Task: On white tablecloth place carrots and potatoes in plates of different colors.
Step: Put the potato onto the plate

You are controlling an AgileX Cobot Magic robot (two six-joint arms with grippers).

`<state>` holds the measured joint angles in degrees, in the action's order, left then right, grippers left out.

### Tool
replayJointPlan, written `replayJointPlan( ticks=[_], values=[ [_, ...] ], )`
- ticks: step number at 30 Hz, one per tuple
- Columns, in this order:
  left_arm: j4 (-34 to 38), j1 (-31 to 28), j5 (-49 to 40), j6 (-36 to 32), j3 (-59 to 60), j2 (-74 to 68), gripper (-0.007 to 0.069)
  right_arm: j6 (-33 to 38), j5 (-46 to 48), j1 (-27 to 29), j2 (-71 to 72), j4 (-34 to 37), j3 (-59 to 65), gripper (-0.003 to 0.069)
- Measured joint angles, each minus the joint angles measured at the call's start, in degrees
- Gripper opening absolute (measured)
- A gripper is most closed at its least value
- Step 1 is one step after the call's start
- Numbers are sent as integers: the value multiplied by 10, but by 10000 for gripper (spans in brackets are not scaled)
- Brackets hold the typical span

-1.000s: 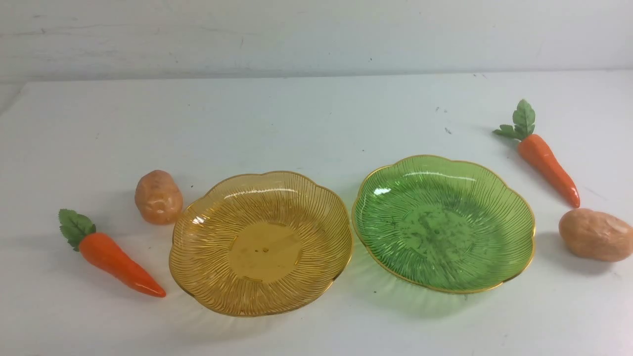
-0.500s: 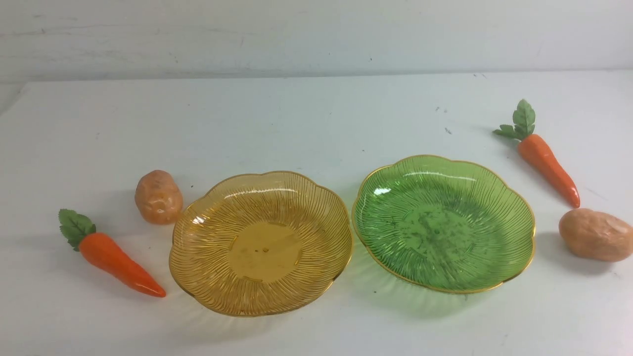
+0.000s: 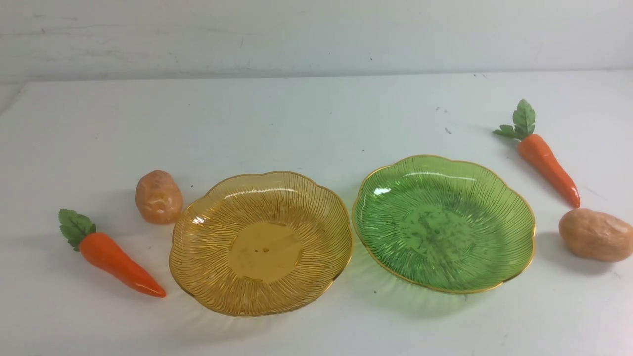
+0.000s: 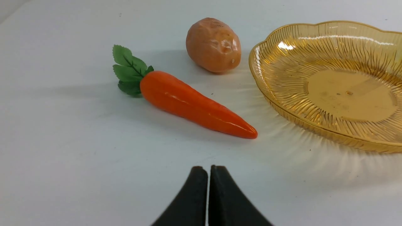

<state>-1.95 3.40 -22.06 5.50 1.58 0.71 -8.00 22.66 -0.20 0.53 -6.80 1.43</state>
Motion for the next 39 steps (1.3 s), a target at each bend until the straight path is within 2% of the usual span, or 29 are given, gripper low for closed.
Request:
replayJointPlan(
  ticks=[4,7,9,12,15,20,21,23,24,25,27,30,32,34,36,39],
  values=[
    [0,0,0,0,0,0,-4,-29,-22,0,0,35,1,-15],
    [0,0,0,0,0,0,-4,-92,-55,0,0,124,1,-15],
    [0,0,0,0,0,0,-4,-149,-78,0,0,213,1,-15],
    [0,0,0,0,0,0,-4,-186,-90,0,0,293,1,-15],
    [0,0,0,0,0,0,-4,-200,-94,0,0,362,1,-15],
    [0,0,0,0,0,0,-4,-170,-114,-5,0,419,-38,-15],
    [0,0,0,0,0,0,-4,-153,-117,-7,0,418,-51,-15],
    [0,0,0,0,0,0,-4,-32,-127,-18,-14,380,-185,-15],
    [0,0,0,0,0,0,-4,6,-108,-20,-38,363,-236,-15],
    [0,0,0,0,0,0,-4,38,-81,-20,-59,345,-286,-15],
    [0,0,0,0,0,0,-4,80,65,-22,-150,296,-391,-15],
    [0,0,0,0,0,0,-4,68,314,-23,-305,225,-456,-15],
    [0,0,0,0,0,0,-4,39,416,-23,-403,178,-458,-13],
    [0,0,0,0,0,0,-4,22,432,-23,-473,137,-458,-10],
    [0,0,0,0,0,0,-4,12,401,-23,-551,85,-459,3],
    [0,0,0,0,0,0,-4,7,386,-23,-638,52,-479,56]
  ],
)
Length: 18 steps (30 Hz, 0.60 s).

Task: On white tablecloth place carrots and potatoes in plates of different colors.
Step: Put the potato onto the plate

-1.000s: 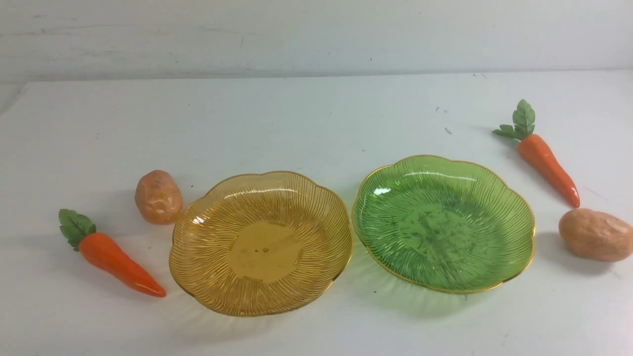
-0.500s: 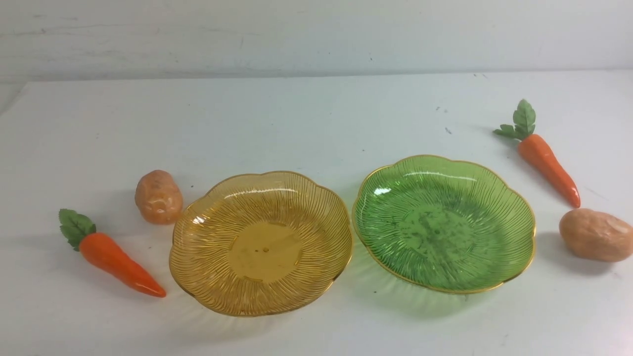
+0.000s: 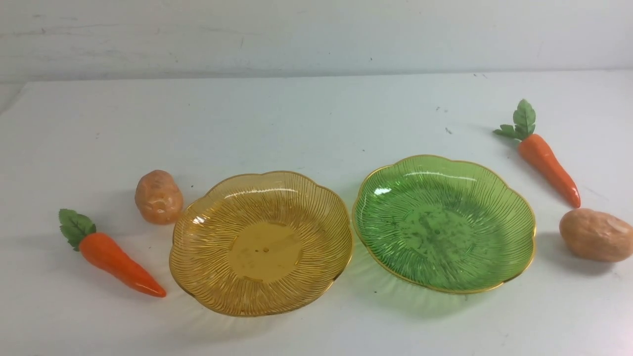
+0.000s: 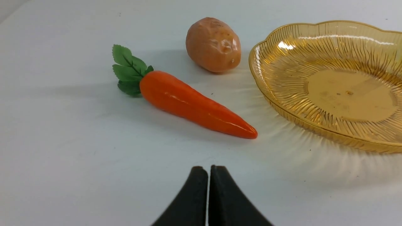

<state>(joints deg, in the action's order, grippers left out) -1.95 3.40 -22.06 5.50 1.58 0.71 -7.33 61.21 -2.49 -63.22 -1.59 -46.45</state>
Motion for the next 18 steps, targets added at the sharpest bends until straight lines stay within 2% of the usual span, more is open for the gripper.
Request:
replayJointPlan(
  ticks=[3,6,10,14,18],
  values=[
    [0,0,0,0,0,0,-4,0,14,0,-72,-16,-46,169],
    [0,0,0,0,0,0,-4,15,8,0,-108,-19,-93,340],
    [0,0,0,0,0,0,-4,112,-66,0,-150,-60,-111,545],
    [0,0,0,0,0,0,-4,139,-107,0,-209,-89,-111,637],
    [0,0,0,0,0,0,-4,166,-132,0,-252,-126,-111,655]
  ],
)
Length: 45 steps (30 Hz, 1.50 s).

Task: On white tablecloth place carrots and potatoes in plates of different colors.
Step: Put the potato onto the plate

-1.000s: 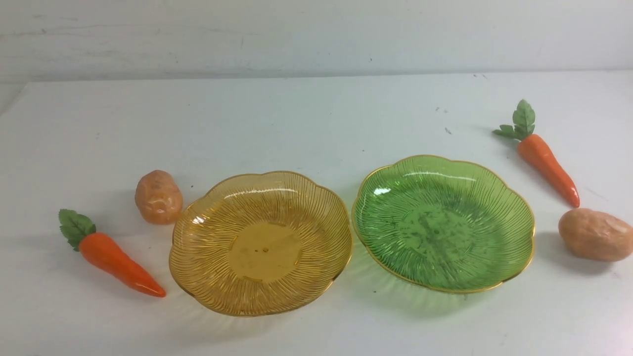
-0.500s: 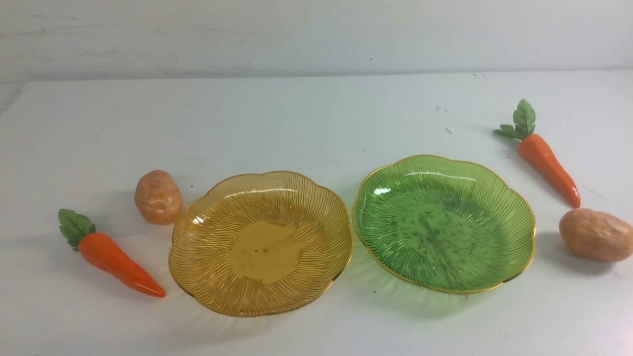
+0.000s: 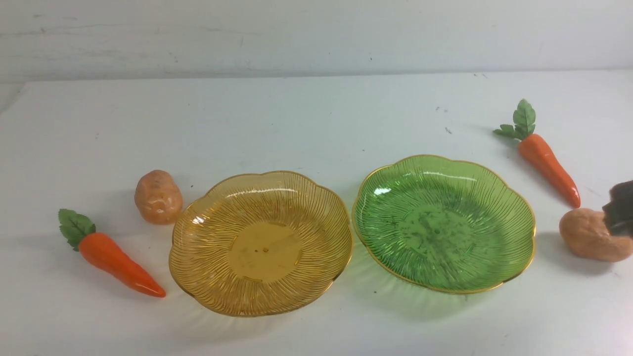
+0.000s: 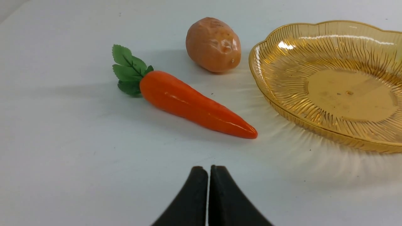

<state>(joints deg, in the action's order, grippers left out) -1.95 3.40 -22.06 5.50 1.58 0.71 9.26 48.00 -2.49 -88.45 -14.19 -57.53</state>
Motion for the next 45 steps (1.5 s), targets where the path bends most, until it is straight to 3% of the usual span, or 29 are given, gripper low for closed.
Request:
replayJointPlan(
  ticks=[6,21,29,37,45],
  values=[
    [0,0,0,0,0,0,-4,31,-31,0,-57,-65,0,658],
    [0,0,0,0,0,0,-4,35,-128,0,-158,-142,-3,636],
    [0,0,0,0,0,0,-4,35,-125,0,-175,-141,-5,498],
    [0,0,0,0,0,0,-4,35,-107,-1,-176,-141,-8,496],
    [0,0,0,0,0,0,-4,37,-15,-1,-159,-136,-45,496]
  ],
)
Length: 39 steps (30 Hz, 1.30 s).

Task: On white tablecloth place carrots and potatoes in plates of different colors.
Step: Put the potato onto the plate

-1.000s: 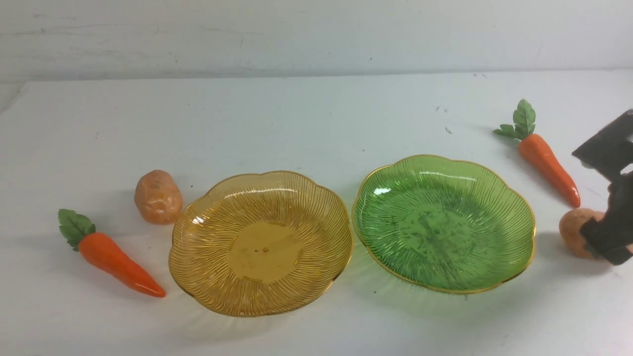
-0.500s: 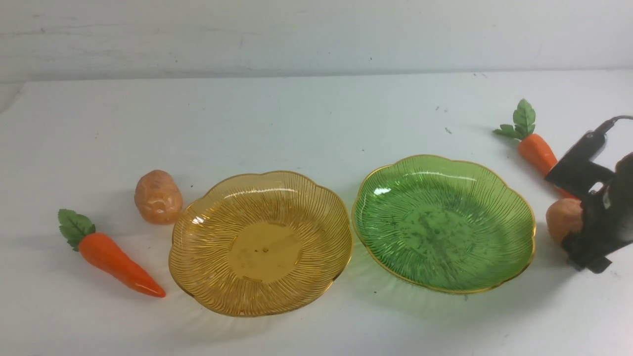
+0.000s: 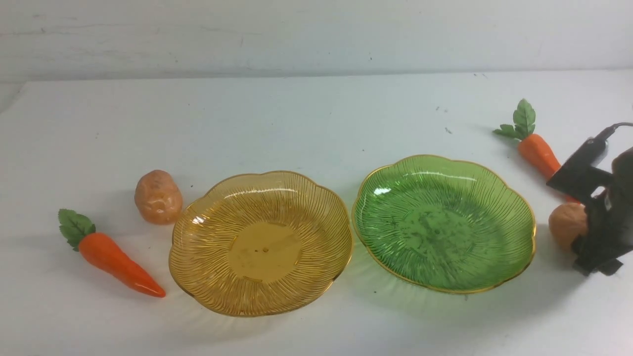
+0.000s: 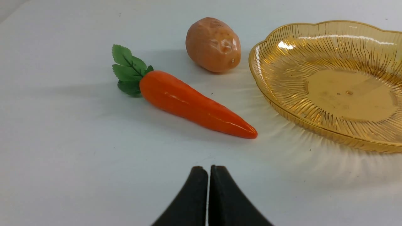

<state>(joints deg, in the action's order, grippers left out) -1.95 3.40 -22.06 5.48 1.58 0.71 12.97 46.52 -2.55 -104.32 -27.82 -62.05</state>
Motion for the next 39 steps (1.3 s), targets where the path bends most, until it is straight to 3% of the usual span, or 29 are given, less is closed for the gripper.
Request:
replayJointPlan(
  ticks=[5,10,13,18,27,29,32,35,38,39],
  values=[
    [0,0,0,0,0,0,-4,0,66,0,60,38,-77,496],
    [0,0,0,0,0,0,-4,-1,118,0,123,192,-126,496],
    [0,0,0,0,0,0,-4,0,133,-2,136,339,-123,496],
    [0,0,0,0,0,0,-4,27,117,-28,121,449,-97,496],
    [0,0,0,0,0,0,-4,52,53,-91,51,475,-83,496],
    [0,0,0,0,0,0,-4,52,49,-95,43,475,-81,514],
    [0,0,0,0,0,0,-4,53,46,-97,38,473,-81,618],
    [0,0,0,0,0,0,-4,54,66,-97,38,468,-94,668],
    [0,0,0,0,0,0,-4,54,95,-97,38,466,-113,680],
    [0,0,0,0,0,0,-4,49,143,-97,38,461,-145,676]
  ],
)
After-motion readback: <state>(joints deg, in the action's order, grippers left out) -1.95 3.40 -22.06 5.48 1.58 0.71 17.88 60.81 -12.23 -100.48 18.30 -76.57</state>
